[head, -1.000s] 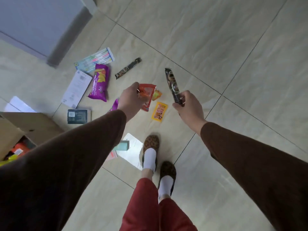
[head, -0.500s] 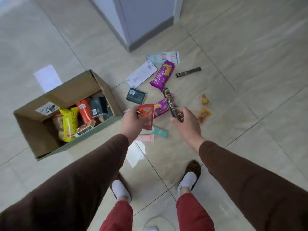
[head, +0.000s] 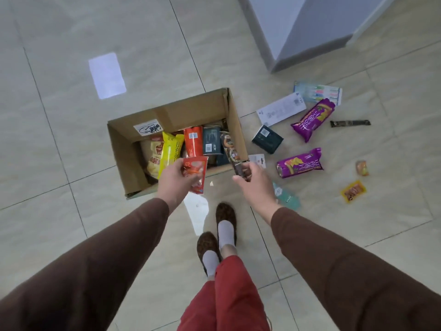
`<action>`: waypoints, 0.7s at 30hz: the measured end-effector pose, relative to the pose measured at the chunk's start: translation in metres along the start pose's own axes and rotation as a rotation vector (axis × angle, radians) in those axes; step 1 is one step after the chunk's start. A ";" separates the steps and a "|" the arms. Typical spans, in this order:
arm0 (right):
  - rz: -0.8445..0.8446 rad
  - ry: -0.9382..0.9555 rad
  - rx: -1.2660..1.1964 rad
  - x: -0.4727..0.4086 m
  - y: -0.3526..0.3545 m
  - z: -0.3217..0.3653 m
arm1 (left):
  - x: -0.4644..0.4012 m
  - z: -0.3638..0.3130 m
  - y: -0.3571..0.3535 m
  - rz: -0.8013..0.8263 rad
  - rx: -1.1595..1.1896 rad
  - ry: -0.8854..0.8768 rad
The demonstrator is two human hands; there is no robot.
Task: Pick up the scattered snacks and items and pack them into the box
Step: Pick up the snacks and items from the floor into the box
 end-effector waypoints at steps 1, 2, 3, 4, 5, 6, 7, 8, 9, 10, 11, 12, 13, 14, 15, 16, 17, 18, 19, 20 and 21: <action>0.012 -0.007 0.019 -0.006 -0.011 0.009 | -0.004 0.010 0.011 -0.010 -0.011 0.019; 0.021 -0.003 0.038 -0.012 -0.021 0.020 | -0.009 0.020 0.022 -0.020 -0.022 0.039; 0.033 -0.008 0.055 -0.018 -0.032 0.029 | -0.016 0.029 0.032 -0.029 -0.032 0.055; 0.043 -0.011 0.067 -0.025 -0.043 0.038 | -0.022 0.038 0.042 -0.042 -0.037 0.067; 0.049 -0.012 0.078 -0.032 -0.052 0.047 | -0.030 0.046 0.051 -0.055 -0.040 0.076; 0.052 0.000 0.091 -0.037 -0.062 0.057 | -0.037 0.053 0.059 -0.066 -0.039 0.081; 0.056 0.008 0.108 -0.042 -0.072 0.066 | -0.044 0.060 0.068 -0.075 -0.048 0.090; 0.059 0.019 0.126 -0.047 -0.081 0.074 | -0.051 0.067 0.076 -0.085 -0.066 0.090; 0.064 0.021 0.144 -0.052 -0.091 0.082 | -0.059 0.074 0.084 -0.091 -0.099 0.089; 0.068 0.021 0.159 -0.056 -0.099 0.089 | -0.067 0.081 0.092 -0.094 -0.130 0.085; 0.071 0.017 0.167 -0.059 -0.108 0.095 | -0.074 0.087 0.100 -0.093 -0.162 0.079; 0.070 0.014 0.170 -0.062 -0.115 0.101 | -0.082 0.095 0.107 -0.091 -0.193 0.070; 0.066 0.012 0.173 -0.065 -0.122 0.107 | -0.090 0.102 0.113 -0.084 -0.228 0.067; 0.060 0.009 0.175 -0.068 -0.129 0.112 | -0.098 0.109 0.120 -0.074 -0.257 0.068; 0.048 0.004 0.178 -0.070 -0.134 0.116 | -0.106 0.117 0.125 -0.062 -0.292 0.072; 0.031 0.002 0.187 -0.072 -0.139 0.120 | -0.114 0.123 0.131 -0.044 -0.332 0.069; 0.011 0.002 0.207 -0.073 -0.143 0.124 | -0.119 0.129 0.135 -0.019 -0.375 0.070; -0.012 0.001 0.231 -0.074 -0.146 0.126 | -0.124 0.132 0.140 0.001 -0.414 0.068; -0.030 -0.010 0.249 -0.074 -0.148 0.127 | -0.128 0.135 0.144 0.020 -0.442 0.062; -0.045 -0.030 0.251 -0.073 -0.149 0.126 | -0.130 0.136 0.145 0.043 -0.460 0.044; -0.054 -0.057 0.233 -0.070 -0.149 0.124 | -0.132 0.132 0.145 0.078 -0.483 0.016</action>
Point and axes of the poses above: each hand's wrist, its own x-axis away from the middle knuckle, its own y-axis out of the back of the hand, z = x × y, the point moved 6 cm from there along -x, towards the middle knuckle, and after that the axes turned 15 degrees about -y, right-handed, at the moved point
